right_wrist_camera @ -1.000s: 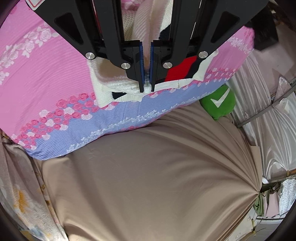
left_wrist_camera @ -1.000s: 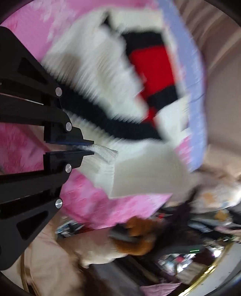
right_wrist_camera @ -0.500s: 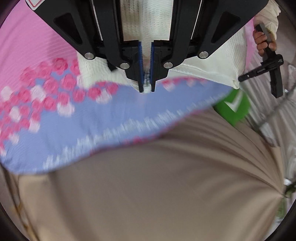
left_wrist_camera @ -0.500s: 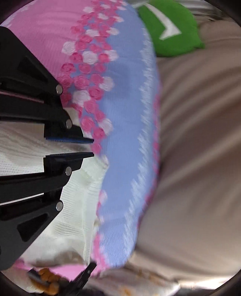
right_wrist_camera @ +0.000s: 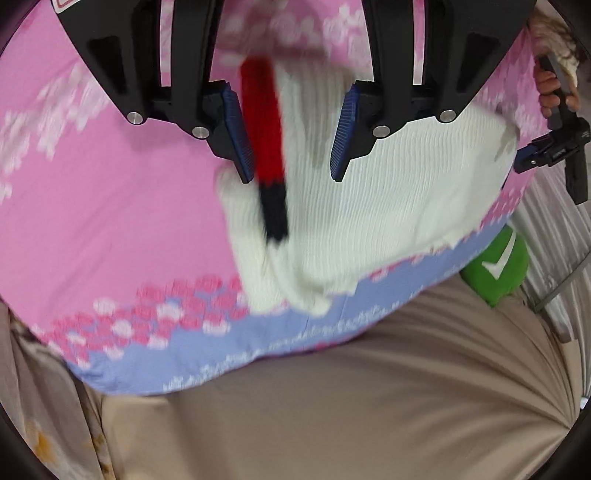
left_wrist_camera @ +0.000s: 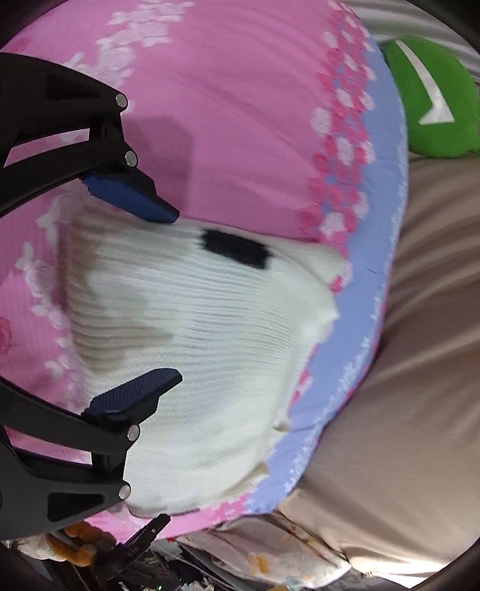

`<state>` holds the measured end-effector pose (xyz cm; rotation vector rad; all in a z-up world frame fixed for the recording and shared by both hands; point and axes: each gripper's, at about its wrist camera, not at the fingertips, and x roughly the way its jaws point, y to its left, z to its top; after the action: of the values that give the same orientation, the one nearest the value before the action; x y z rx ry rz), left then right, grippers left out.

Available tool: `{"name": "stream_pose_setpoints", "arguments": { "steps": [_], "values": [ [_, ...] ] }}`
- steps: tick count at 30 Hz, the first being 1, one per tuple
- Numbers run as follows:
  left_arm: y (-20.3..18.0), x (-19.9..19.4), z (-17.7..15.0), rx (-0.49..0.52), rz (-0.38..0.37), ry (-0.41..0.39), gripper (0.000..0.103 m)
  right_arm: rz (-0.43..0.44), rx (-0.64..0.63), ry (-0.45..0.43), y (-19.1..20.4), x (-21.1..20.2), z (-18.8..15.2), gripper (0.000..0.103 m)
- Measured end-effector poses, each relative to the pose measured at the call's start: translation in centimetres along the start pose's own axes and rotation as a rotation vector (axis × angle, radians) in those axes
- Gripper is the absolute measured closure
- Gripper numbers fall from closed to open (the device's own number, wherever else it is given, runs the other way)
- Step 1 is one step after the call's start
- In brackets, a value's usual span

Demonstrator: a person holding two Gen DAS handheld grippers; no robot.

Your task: Fold small clothes

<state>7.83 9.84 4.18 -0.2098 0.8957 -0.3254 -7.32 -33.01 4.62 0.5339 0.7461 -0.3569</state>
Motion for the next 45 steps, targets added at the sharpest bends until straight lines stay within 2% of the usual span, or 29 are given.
{"name": "stream_pose_setpoints", "arguments": {
  "steps": [1,2,3,4,5,7,9,11,14,18,19,21,22,23,24,25,26,30,32,33,34,35,36,38,41,43,45],
  "values": [
    [0.0,0.6,-0.3,-0.008,0.003,0.014,0.038,0.001,-0.015,0.004,0.3,0.3,-0.4,0.062],
    [0.1,0.8,-0.4,-0.012,0.025,0.019,0.054,-0.02,-0.036,0.002,0.6,0.6,-0.5,0.08],
    [0.1,1.0,-0.3,-0.009,0.061,0.024,0.064,-0.027,-0.046,0.003,0.9,0.6,-0.3,0.094],
    [0.1,1.1,0.2,-0.009,0.076,0.028,0.086,-0.008,-0.04,-0.014,1.0,0.2,0.0,0.095],
    [0.3,0.6,0.6,-0.017,0.055,0.03,0.09,0.027,-0.026,-0.06,1.1,-1.0,0.5,0.095],
    [0.6,-1.0,1.3,-0.028,0.046,0.003,0.091,0.055,-0.005,-0.137,1.1,-3.7,1.4,0.096],
    [0.8,-2.2,1.5,-0.017,0.071,-0.011,0.091,0.05,0.007,-0.159,0.6,-5.1,1.8,0.096],
    [1.3,-1.5,1.0,-0.023,0.094,0.016,0.091,-0.02,0.01,-0.11,-0.8,-4.1,1.1,0.096],
    [2.4,1.2,-0.4,-0.057,0.103,0.084,0.091,-0.081,0.063,0.047,-3.3,-0.1,-1.3,0.096],
    [2.0,-0.6,0.2,-0.065,0.087,0.045,0.086,-0.062,0.056,-0.004,-2.6,-1.9,-0.3,0.093],
    [1.6,-1.6,0.8,-0.058,0.077,0.023,0.084,-0.065,0.044,-0.025,-2.2,-2.4,0.4,0.09],
    [0.7,-3.3,2.3,-0.021,0.074,-0.046,0.069,-0.079,-0.001,-0.099,-1.2,-3.7,2.7,0.086],
    [0.1,-4.0,3.3,-0.002,0.068,-0.085,0.049,-0.066,-0.011,-0.123,-0.9,-3.9,3.7,0.081],
    [-0.6,-4.4,4.5,0.016,0.051,-0.132,0.033,-0.037,-0.02,-0.147,-0.6,-3.8,5.1,0.072],
    [-1.2,-4.4,5.5,0.029,0.034,-0.158,0.029,-0.012,-0.029,-0.166,-0.3,-3.3,6.4,0.066],
    [-1.8,-3.9,6.6,0.049,0.017,-0.171,0.027,-0.001,-0.043,-0.172,0.1,-2.5,7.4,0.055],
    [-2.5,-2.8,7.7,0.075,0.01,-0.169,0.024,0.0,-0.07,-0.166,0.7,-1.2,8.4,0.05],
    [-3.4,3.8,11.4,0.109,0.026,-0.083,0.021,-0.013,-0.11,-0.06,2.2,5.4,11.0,0.041],
    [-2.6,6.6,12.5,0.078,0.031,-0.048,0.023,-0.047,-0.122,0.015,2.6,8.7,11.5,0.039],
    [-2.3,7.8,12.8,0.072,0.022,-0.027,0.028,-0.066,-0.132,0.04,2.6,9.9,11.6,0.039],
    [-2.0,8.9,13.1,0.064,0.018,0.0,0.054,-0.085,-0.139,0.06,2.7,10.8,11.5,0.057],
    [-1.8,10.2,13.2,0.058,0.013,0.045,0.087,-0.09,-0.14,0.084,2.6,11.5,11.5,0.096],
    [-1.7,10.9,13.3,0.055,0.015,0.072,0.099,-0.068,-0.128,0.071,2.6,11.3,11.7,0.095],
    [-1.8,10.2,13.6,0.074,0.039,0.037,0.098,0.024,-0.101,-0.047,2.6,8.6,12.8,0.095],
    [-2.2,7.6,14.9,0.077,0.048,-0.078,0.099,0.08,-0.07,-0.201,2.3,5.0,14.6,0.096],
    [-1.7,6.7,15.6,0.058,0.057,-0.128,0.099,0.053,-0.052,-0.219,1.5,4.9,15.2,0.096],
    [-1.0,7.8,16.1,0.051,0.083,-0.124,0.098,-0.021,-0.041,-0.14,0.1,7.6,15.3,0.096]
  ]
}}
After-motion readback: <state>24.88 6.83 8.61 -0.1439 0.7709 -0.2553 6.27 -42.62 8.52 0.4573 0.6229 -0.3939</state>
